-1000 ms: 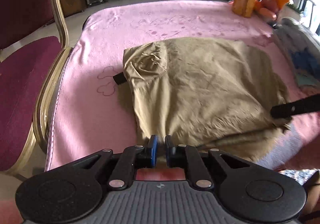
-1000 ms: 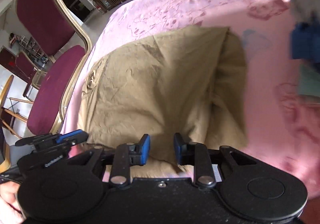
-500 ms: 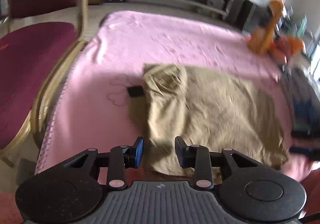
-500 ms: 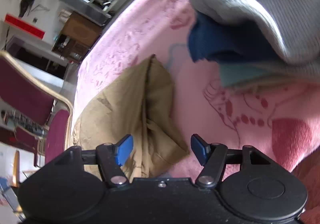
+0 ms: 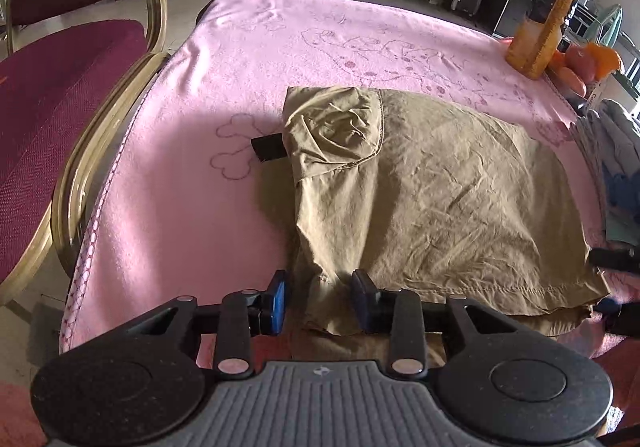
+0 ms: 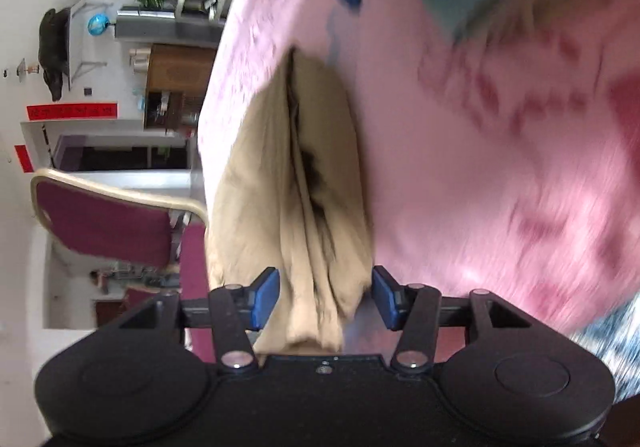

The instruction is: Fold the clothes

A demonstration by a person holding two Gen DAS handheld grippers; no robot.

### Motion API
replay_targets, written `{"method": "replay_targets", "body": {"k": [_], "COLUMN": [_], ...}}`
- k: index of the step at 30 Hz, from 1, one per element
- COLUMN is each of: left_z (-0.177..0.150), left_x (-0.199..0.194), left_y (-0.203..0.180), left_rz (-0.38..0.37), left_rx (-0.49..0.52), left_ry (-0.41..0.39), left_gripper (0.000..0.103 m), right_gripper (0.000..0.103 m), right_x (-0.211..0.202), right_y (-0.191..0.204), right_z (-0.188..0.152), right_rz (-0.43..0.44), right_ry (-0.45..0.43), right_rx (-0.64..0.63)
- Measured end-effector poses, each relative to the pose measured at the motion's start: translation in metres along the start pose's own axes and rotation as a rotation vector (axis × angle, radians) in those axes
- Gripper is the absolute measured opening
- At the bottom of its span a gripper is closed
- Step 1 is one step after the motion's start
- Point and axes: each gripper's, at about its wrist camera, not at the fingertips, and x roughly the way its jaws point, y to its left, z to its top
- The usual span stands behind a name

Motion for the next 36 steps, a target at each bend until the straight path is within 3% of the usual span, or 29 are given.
{"method": "replay_targets", "body": {"k": [3,5,8,9,10,11,14,20,28,30,33,36], "left_z": [0.001,0.001,0.000,-0.001,-0.001,-0.002,-0.006,0.005,0.024,0.031,0.048,0.067], "left_x": [0.001,0.001,0.001,0.001,0.000,-0.002,-0.018,-0.073,-0.092,-0.089,-0.077,-0.058], "left_y": [0.000,-0.001,0.001,0.001,0.001,0.000,-0.006,0.007,0.019,0.018,0.015,0.010], "left_rz": [-0.001,0.001,-0.005,-0.007,-0.009,-0.008,-0.014,-0.133,-0.175,-0.188,-0.167,-0.138], "left_rx": [-0.002,0.002,-0.007,-0.010,-0.013,-0.008,0.020,-0.027,-0.088,-0.081,-0.041,-0.012], "left_ry": [0.002,0.000,0.001,0.001,0.001,-0.003,-0.039,-0.261,-0.367,-0.366,-0.346,-0.329], "left_gripper": [0.035,0.035,0.035,0.035,0.035,0.035,0.029,0.031,0.033,0.033,0.033,0.033], "right_gripper": [0.050,0.049,0.047,0.043,0.027,0.019,0.012,0.010,0.010,0.010,0.011,0.012], "right_x": [0.008,0.010,0.012,0.012,0.014,0.015,0.009,-0.014,-0.006,0.007,0.042,0.087], "right_y": [-0.004,0.006,0.013,0.015,0.021,0.027,0.064,0.165,0.283,0.295,0.298,0.286], "right_z": [-0.005,-0.008,-0.016,-0.019,-0.022,-0.026,-0.031,-0.029,-0.044,-0.033,0.004,0.045], "right_rz": [0.049,0.001,-0.022,-0.034,-0.086,-0.137,-0.212,-0.325,-0.471,-0.475,-0.552,-0.639], "right_ry": [0.029,-0.036,-0.130,-0.162,-0.183,-0.204,-0.248,-0.313,-0.251,-0.225,-0.280,-0.303], "right_rx": [0.030,-0.049,-0.058,-0.061,-0.095,-0.132,-0.333,-0.784,-1.461,-1.523,-1.603,-1.593]}}
